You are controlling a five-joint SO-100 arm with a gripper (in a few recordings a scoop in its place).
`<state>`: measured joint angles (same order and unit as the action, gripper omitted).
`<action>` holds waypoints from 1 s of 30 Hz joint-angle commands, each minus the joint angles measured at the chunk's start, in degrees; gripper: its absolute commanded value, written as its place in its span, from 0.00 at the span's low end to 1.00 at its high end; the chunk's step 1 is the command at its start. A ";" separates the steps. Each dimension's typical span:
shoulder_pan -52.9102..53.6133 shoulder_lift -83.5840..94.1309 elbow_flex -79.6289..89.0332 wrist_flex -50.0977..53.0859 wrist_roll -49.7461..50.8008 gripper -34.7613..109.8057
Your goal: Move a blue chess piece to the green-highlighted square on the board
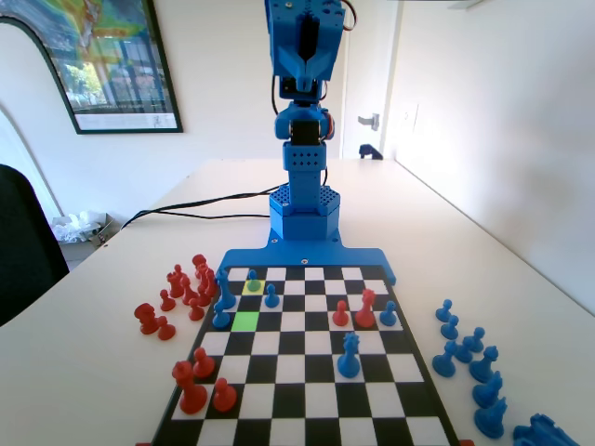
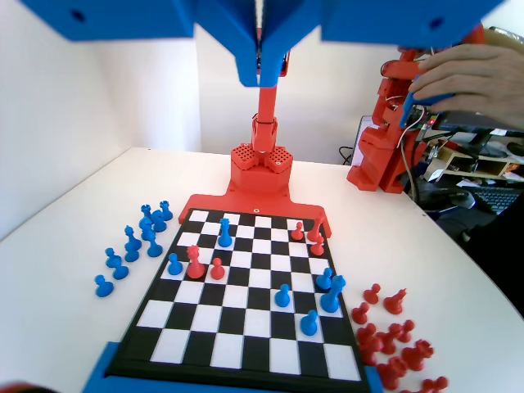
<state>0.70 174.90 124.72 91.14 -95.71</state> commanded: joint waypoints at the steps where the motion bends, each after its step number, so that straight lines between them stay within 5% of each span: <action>1: -0.26 0.00 -3.96 1.58 0.97 0.25; 12: -1.76 -15.12 -18.02 10.37 4.22 0.25; 30: 11.25 -45.35 -19.25 4.04 -2.99 0.25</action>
<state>9.23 134.30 108.63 95.71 -95.98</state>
